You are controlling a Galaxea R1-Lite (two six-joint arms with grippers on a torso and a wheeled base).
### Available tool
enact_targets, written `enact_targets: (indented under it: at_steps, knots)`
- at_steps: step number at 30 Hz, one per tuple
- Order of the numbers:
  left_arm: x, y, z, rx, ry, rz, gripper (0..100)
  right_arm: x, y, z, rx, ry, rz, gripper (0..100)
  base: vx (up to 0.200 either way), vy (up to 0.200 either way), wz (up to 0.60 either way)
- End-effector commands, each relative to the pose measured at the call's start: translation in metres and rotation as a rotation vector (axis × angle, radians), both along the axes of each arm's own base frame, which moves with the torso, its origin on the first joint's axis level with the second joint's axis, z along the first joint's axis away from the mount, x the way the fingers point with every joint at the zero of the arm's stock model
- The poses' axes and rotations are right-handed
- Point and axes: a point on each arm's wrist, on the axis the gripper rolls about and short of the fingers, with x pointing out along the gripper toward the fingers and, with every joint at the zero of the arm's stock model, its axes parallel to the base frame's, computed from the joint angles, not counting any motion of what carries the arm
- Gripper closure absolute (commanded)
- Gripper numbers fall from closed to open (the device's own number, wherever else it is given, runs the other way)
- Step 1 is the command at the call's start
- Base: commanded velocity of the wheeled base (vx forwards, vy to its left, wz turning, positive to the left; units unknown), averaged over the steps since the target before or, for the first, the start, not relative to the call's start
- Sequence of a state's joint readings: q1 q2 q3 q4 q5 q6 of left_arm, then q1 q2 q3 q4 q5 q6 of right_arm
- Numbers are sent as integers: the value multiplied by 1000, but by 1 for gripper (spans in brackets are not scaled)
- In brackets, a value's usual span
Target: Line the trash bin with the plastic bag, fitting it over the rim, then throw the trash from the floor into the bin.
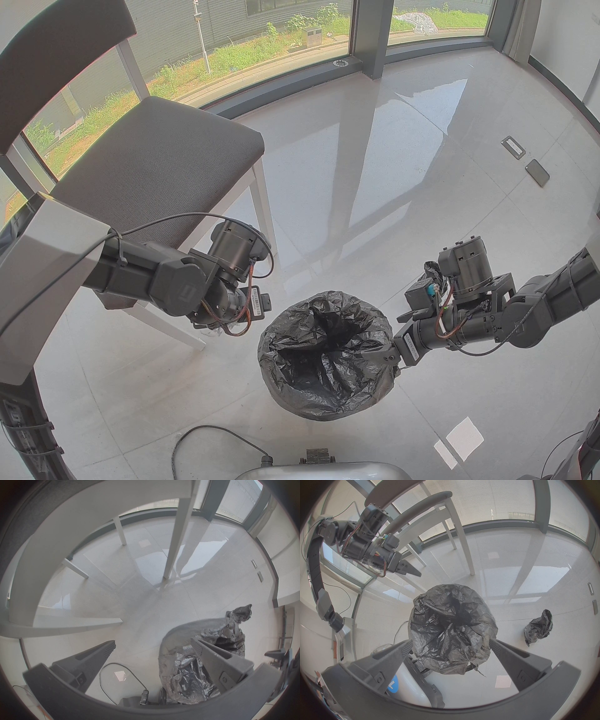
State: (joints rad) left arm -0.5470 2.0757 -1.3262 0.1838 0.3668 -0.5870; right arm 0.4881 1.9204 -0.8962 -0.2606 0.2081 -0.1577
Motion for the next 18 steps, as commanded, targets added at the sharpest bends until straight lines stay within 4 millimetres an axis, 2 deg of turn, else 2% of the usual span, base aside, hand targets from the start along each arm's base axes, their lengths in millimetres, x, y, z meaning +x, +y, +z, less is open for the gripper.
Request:
enact_targets:
  at_steps: [1, 4, 7, 8, 10, 14, 18]
  knots:
    - [1, 9, 12, -9, -34, 31, 0, -2, 10, -3, -2, -3, 33, 0, 0, 0, 0]
    - [-12, 17, 38, -44, -90, 50, 0, -7, 27, -12, -7, -1, 88, 0, 0, 0, 0]
    - [-28, 21, 50, -52, -108, 35, 0, -9, 38, -20, -13, 1, 123, 0, 0, 0, 0]
    - [-28, 21, 50, -52, -108, 35, 0, -9, 38, -21, -14, 2, 123, 0, 0, 0, 0]
    - [-40, 20, 56, -56, -119, 14, 0, -10, 41, -26, -20, 13, 130, 0, 0, 0, 0]
    - [-43, 18, 58, -60, -124, 4, 0, -10, 39, -25, -21, 16, 121, 0, 0, 0, 0]
    - [-49, 8, 59, -63, -123, -32, 0, -7, 33, -22, -18, 8, 102, 0, 0, 0, 0]
